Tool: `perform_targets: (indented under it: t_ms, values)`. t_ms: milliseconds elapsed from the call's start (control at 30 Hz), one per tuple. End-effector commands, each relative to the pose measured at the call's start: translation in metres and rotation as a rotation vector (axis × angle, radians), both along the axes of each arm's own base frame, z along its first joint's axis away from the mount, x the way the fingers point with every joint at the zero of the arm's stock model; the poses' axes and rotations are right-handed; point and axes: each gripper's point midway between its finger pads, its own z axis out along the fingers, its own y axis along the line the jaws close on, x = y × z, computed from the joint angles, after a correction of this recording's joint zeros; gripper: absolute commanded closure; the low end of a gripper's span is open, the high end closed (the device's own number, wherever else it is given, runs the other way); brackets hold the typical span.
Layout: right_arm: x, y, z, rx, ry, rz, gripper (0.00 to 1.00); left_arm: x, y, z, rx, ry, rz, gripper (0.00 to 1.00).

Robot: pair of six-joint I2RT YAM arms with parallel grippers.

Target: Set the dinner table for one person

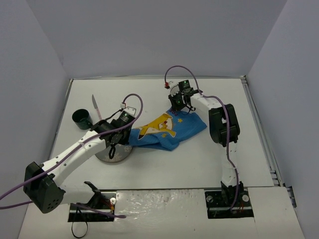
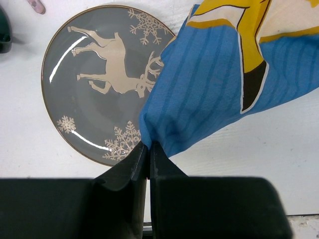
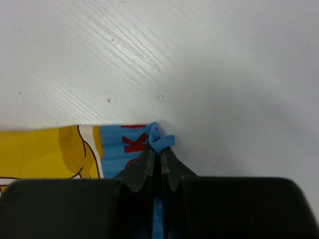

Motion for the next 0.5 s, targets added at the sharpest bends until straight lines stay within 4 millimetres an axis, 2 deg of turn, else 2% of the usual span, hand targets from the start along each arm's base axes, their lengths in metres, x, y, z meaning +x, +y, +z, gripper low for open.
perform_targets:
  t_ms: [0,133,233,267,300,400,467]
  values:
    - [-0.002,-0.016,0.039,-0.027,-0.024,-0.061,1.00,0.026,0.004,0.037,-0.038,-0.132,0.045,1.00]
    - [0.018,-0.046,0.135,-0.014,-0.219,-0.183,1.00,0.050,0.016,0.080,-0.048,-0.233,0.063,1.00]
    - [0.021,-0.074,0.209,-0.014,-0.370,-0.288,1.00,0.074,0.024,0.141,-0.084,-0.373,0.077,1.00]
    - [0.016,-0.082,0.240,0.000,-0.427,-0.314,1.00,0.079,0.028,0.154,-0.074,-0.406,0.072,1.00]
    - [0.018,-0.087,0.245,-0.007,-0.441,-0.338,1.00,0.083,0.027,0.168,-0.087,-0.438,0.077,1.00]
    - [0.001,-0.111,0.316,0.018,-0.581,-0.426,1.00,0.101,0.030,0.218,-0.082,-0.568,0.051,1.00]
    - [-0.013,-0.127,0.354,0.030,-0.660,-0.485,1.00,0.106,0.031,0.251,-0.083,-0.652,0.032,1.00]
